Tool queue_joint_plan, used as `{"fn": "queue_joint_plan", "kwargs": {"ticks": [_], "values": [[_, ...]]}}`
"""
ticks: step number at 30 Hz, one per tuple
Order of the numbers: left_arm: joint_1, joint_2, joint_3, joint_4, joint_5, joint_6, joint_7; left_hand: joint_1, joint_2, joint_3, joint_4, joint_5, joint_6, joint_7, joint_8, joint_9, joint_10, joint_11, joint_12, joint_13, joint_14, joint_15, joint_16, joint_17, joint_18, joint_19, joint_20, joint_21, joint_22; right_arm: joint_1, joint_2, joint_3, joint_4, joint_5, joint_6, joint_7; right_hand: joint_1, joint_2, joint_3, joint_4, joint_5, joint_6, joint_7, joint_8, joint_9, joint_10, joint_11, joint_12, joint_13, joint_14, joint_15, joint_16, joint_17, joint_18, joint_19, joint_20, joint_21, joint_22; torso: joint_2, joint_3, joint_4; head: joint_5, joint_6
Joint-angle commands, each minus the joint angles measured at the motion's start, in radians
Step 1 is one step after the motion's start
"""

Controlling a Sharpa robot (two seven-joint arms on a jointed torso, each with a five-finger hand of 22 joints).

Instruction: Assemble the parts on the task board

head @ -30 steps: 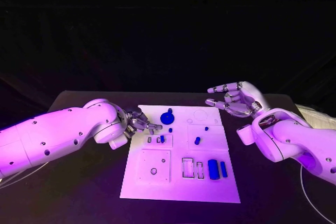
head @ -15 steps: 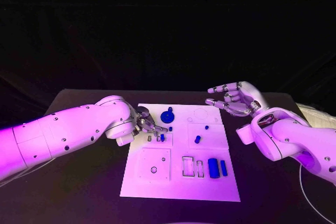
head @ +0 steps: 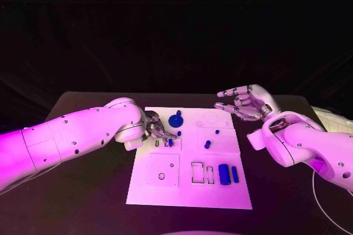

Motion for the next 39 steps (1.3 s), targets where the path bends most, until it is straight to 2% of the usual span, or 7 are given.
{"fn": "queue_joint_plan", "kwargs": {"ticks": [1,31,39], "values": [[0.002,0.007,0.0,-0.002,-0.005,0.04,-0.005,0.013,0.004,0.002,-0.008,0.005,-0.007,-0.001,0.005,0.005,0.009,0.0,0.006,0.002,0.104,-0.004,0.003,0.263,-0.009,0.027,-0.006,0.005,0.085,-0.001,0.003,0.0,0.0,-0.014,0.014,-0.008,-0.011,0.002,-0.005,0.001,0.005,0.005,-0.001,0.002,0.001,-0.008,-0.002,-0.003,0.062,0.068,-0.002,-0.007,0.111,0.011,-0.008,0.002,-0.005,0.024,0.0,0.0001,0.0011,-0.001,-0.003],[0.002,0.034,-0.002,-0.016,-0.005,0.054,-0.005,0.06,0.017,0.028,-0.018,0.007,-0.014,-0.005,0.024,0.05,0.015,-0.003,0.011,0.011,0.104,-0.006,0.003,0.263,-0.011,0.031,-0.007,0.012,0.099,-0.008,0.019,0.0,-0.008,-0.014,0.038,-0.014,-0.014,0.003,-0.007,0.002,0.008,0.005,-0.001,0.002,0.001,-0.009,-0.002,-0.005,0.061,0.066,-0.002,-0.011,0.105,0.012,-0.011,0.001,-0.008,0.019,0.001,0.0011,0.001,-0.003,-0.014],[0.002,0.037,-0.003,-0.019,-0.005,0.06,-0.005,0.14,0.045,0.099,-0.051,0.008,-0.029,-0.012,0.022,0.073,0.013,-0.01,0.006,0.01,0.104,-0.012,0.003,0.263,-0.012,0.031,-0.012,0.014,0.103,-0.01,0.02,0.0,-0.008,-0.014,0.049,-0.016,-0.014,0.003,-0.007,0.002,0.008,0.005,-0.001,0.002,0.001,-0.009,-0.002,-0.005,0.061,0.066,-0.002,-0.011,0.105,0.012,-0.011,0.001,-0.008,0.019,0.002,0.0013,0.0003,-0.003,-0.017]]}}
